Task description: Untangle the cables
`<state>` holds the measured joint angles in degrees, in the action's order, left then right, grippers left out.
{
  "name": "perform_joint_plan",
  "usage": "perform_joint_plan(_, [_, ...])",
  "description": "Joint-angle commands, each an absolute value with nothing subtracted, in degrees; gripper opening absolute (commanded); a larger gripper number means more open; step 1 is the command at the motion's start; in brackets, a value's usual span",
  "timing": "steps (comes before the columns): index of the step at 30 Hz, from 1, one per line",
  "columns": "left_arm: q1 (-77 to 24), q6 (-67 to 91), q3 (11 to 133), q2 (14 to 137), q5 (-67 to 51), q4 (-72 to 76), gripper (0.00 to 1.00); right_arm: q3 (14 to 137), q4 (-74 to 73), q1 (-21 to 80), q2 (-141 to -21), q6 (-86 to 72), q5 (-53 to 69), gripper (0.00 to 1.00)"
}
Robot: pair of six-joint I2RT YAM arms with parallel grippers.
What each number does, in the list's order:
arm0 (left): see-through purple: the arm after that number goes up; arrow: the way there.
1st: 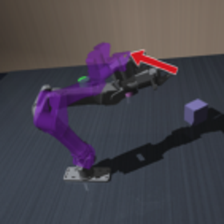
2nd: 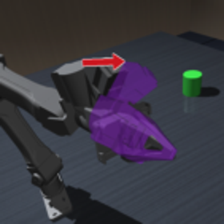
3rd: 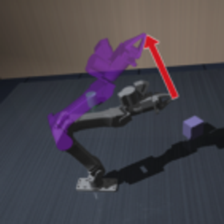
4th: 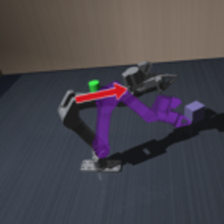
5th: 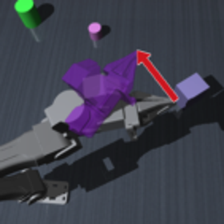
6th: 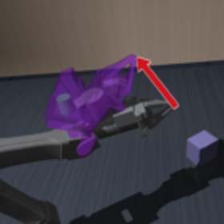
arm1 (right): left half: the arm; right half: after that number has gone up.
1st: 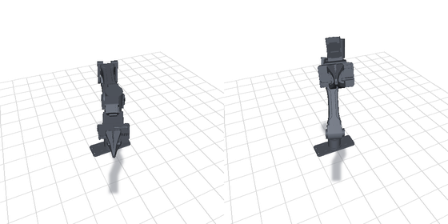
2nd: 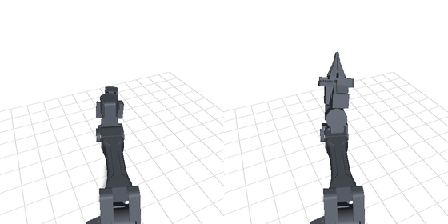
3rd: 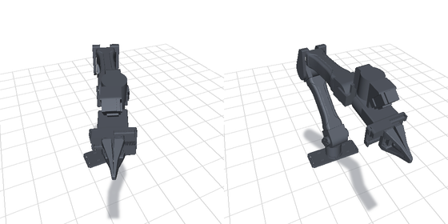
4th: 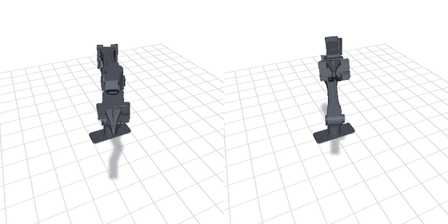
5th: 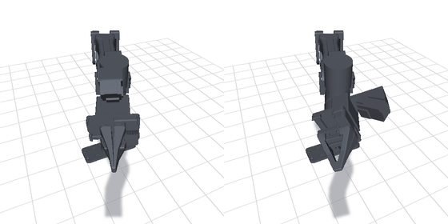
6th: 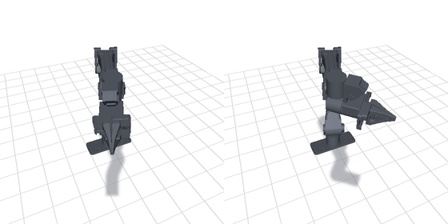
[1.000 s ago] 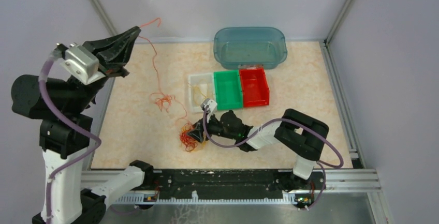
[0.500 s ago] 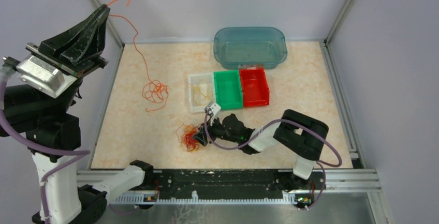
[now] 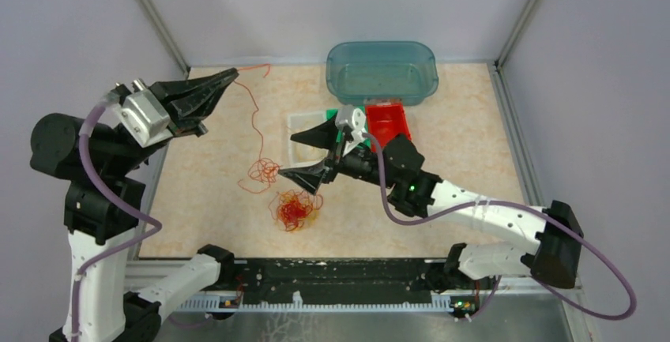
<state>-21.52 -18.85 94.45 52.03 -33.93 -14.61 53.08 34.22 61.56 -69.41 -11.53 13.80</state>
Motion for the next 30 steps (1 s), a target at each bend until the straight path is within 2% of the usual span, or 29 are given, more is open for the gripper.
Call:
perform_joint_plan(1, [-21.66, -17.56, 93.46, 51.32, -40.01, -17.64, 0.0, 56.37, 25.39, 61.0, -67.63, -6.71, 19.82, 0.85])
perform_joint_plan(6, [-21.7, -17.08, 93.16, 51.43, -41.38, -17.75, 0.0, 60.49, 25.63, 61.0, -69.59, -5.34, 19.61, 0.86])
perform_joint_plan(10, [-21.71, -16.48, 93.26, 51.48, -41.79, -17.67, 0.0, 64.36, 30.34, 61.0, -75.58, -6.95, 18.51, 0.81])
perform_joint_plan(13, [-21.65, -16.14, 93.58, 51.53, -41.91, -17.67, 0.0, 67.31, 31.92, 61.04, -79.92, -7.44, 17.03, 0.74])
perform_joint_plan(19, [-21.65, -16.22, 94.21, 51.16, -41.41, -16.52, 0.0, 65.75, 33.63, 61.02, -82.77, -8.9, 16.59, 0.5])
perform_joint_plan(30, [-21.68, -15.76, 97.7, 52.48, -38.56, -10.03, 0.0, 48.4, 47.41, 61.08, -85.28, -18.38, 17.08, 0.49])
